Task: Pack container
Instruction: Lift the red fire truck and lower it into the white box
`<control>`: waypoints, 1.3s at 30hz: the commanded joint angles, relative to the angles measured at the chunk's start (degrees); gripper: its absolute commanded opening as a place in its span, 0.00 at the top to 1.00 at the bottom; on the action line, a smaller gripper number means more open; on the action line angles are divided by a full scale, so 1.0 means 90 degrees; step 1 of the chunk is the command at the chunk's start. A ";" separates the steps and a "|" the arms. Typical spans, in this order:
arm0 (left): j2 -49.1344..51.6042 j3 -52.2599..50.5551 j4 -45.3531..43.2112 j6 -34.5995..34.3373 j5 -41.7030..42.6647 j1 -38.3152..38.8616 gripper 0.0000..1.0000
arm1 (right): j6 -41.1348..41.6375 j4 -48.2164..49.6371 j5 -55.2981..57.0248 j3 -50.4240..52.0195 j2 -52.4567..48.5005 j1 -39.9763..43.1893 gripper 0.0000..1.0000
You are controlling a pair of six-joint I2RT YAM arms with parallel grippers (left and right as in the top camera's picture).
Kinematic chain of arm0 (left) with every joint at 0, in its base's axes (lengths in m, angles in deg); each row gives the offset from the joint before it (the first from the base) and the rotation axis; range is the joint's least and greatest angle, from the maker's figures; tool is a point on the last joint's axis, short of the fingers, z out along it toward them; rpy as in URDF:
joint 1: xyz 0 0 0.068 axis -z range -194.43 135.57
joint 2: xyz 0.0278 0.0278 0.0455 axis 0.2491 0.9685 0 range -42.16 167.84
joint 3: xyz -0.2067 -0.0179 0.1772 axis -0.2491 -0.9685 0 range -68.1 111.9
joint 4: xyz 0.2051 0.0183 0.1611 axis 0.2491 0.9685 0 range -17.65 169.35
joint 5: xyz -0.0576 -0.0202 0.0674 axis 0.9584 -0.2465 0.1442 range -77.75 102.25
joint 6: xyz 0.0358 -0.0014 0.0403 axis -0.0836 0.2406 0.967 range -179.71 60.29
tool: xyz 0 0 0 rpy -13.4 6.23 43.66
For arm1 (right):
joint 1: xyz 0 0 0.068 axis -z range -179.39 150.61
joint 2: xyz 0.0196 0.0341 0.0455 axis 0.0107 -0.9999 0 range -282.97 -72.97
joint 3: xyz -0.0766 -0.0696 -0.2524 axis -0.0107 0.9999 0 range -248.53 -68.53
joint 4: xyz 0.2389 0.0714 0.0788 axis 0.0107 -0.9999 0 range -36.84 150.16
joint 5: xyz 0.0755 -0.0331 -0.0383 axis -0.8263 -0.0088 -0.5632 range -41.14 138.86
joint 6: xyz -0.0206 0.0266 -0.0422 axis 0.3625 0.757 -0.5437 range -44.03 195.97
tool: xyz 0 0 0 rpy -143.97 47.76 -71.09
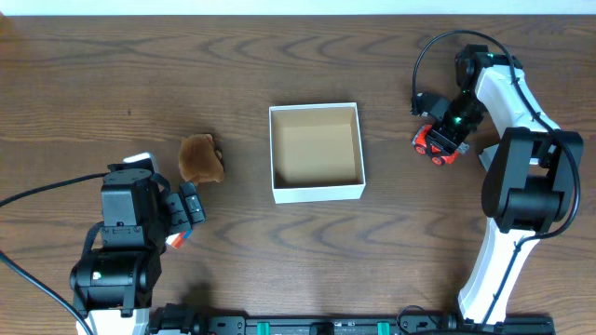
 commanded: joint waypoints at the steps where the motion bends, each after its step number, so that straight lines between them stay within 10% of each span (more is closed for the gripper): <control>1: -0.0005 0.0148 -0.0005 -0.0083 -0.0078 -0.0036 0.02 | 0.0255 0.0005 -0.0056 -0.0017 -0.0046 -0.0061 0.46; 8: -0.0005 0.0148 -0.0005 -0.0083 -0.0078 -0.0036 0.02 | 0.0653 0.0002 -0.0056 -0.0017 -0.0044 -0.0061 0.50; 14: -0.0005 0.0148 -0.0005 -0.0083 -0.0078 -0.0036 0.02 | 0.1610 0.0017 -0.0051 -0.0017 -0.0044 -0.0066 0.99; 39: 0.0000 0.0148 -0.0002 -0.0085 -0.0078 -0.0036 0.02 | 0.6460 0.0109 0.1141 -0.0712 0.2450 -0.1460 0.99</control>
